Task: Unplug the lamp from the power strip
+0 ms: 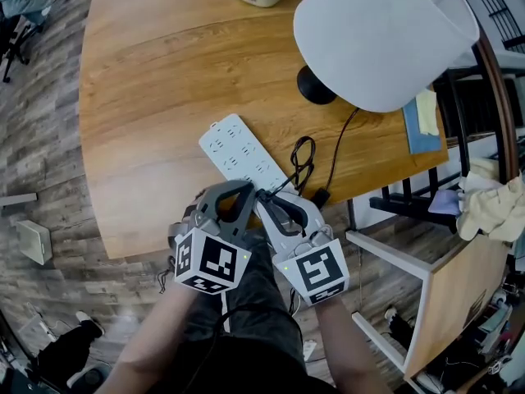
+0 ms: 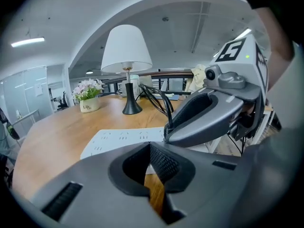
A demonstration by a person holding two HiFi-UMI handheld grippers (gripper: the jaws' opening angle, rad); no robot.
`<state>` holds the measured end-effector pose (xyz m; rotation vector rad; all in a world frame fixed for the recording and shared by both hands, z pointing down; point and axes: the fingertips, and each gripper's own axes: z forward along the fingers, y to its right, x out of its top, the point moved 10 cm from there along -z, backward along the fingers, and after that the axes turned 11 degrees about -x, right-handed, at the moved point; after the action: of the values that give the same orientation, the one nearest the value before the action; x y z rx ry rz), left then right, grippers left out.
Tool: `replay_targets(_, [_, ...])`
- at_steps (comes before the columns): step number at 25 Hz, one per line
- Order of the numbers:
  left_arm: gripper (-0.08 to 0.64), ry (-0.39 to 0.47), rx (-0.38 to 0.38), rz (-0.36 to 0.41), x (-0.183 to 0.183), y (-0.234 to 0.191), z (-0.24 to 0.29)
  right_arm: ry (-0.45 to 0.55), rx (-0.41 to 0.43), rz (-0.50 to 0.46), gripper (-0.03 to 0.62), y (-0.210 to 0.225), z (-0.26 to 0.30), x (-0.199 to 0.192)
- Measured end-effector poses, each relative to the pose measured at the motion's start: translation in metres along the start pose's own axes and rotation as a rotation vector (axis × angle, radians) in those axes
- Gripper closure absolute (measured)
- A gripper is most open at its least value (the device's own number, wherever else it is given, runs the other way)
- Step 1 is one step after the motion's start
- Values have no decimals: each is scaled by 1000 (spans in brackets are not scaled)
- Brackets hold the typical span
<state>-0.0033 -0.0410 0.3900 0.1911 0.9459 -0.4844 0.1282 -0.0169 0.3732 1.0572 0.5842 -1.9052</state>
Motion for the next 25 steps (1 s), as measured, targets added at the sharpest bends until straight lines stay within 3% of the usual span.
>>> replay_targets(4, [565, 2, 0, -26, 1, 0, -1, -12, -102, -275, 528, -20, -2, 7])
replay_targets(6, [565, 3, -1, -31, 1, -1, -1, 5, -121, -318, 528, -24, -3, 4])
replay_targets(7, [565, 5, -3, -31, 1, -1, -1, 11, -110, -272, 528, -21, -3, 2])
replay_targets(10, [565, 11, -16, -38, 0, -1, -1, 26, -55, 4, 526, -7, -2, -1])
replay_targets(12, [565, 5, -19, -37, 0, -2, -1, 16, -47, 70, 526, -3, -2, -1])
replay_targets(13, [565, 2, -18, -36, 1, -2, -1, 10, -58, 39, 526, -4, -2, 1])
replay_targets(17, [565, -9, -10, -21, 3, 1, 1, 0, -135, -316, 528, -23, -5, 5])
replay_targets(19, [565, -11, -7, -23, 3, 2, 2, 16, -140, -362, 528, -25, -6, 2])
replay_targets(20, [565, -9, -8, -32, 3, 2, 2, 24, -128, -321, 528, -22, -7, 1])
replay_targets(24, [565, -2, -22, -57, 4, 0, 2, 43, -78, 29, 528, -3, -6, 0])
replay_targets(25, [565, -3, -23, -57, 4, -1, 2, 39, -81, 41, 528, -2, -6, 1])
